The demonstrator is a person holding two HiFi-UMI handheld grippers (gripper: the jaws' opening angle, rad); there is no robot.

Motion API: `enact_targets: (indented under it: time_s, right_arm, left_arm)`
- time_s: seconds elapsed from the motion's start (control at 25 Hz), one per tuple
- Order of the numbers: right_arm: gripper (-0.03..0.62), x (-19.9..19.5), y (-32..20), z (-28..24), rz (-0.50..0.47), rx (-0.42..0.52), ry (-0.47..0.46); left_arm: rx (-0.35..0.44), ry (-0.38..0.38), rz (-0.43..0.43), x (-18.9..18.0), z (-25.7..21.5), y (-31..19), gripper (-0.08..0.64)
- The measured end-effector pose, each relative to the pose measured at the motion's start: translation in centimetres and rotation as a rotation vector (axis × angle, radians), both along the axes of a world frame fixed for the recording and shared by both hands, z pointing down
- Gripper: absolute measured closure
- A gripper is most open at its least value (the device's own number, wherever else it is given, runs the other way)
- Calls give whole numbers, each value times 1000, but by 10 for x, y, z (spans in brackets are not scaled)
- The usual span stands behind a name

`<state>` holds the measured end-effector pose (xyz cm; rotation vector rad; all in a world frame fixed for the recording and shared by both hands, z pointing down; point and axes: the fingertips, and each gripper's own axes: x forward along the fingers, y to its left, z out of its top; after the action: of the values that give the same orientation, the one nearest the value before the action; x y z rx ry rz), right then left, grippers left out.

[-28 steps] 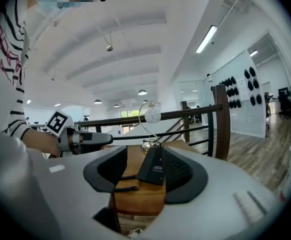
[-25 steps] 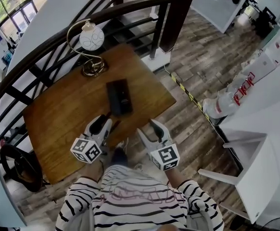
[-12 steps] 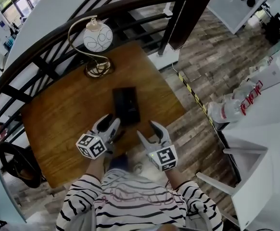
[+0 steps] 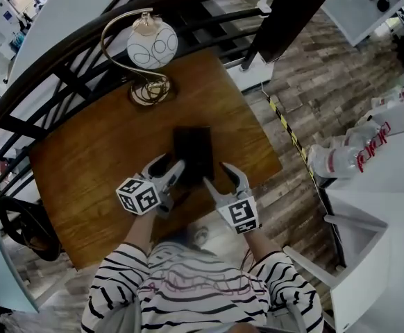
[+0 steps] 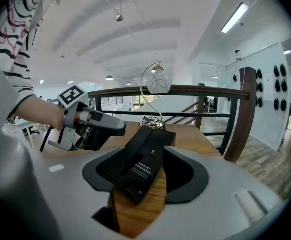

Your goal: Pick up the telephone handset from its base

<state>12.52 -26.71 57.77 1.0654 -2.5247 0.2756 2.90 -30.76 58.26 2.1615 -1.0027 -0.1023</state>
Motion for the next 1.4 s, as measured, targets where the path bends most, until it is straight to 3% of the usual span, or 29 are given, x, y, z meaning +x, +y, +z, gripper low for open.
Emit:
enact_targets:
  time_s: [0.28, 0.72, 0.96, 1.4]
  right_arm:
    - [373, -11, -26, 23, -68, 39, 97]
    - [377, -25, -33, 60, -174, 90, 246]
    - [387, -26, -34, 71, -199, 98, 281]
    - [387, -26, -34, 74, -186, 117, 309]
  left_arm:
    - [-60, 4, 3, -3, 33, -23, 310]
    - [-157, 104, 78, 8, 62, -37, 310]
    - [-192, 85, 145, 18, 71, -35, 389]
    - [-245, 33, 161, 17, 70, -35, 418]
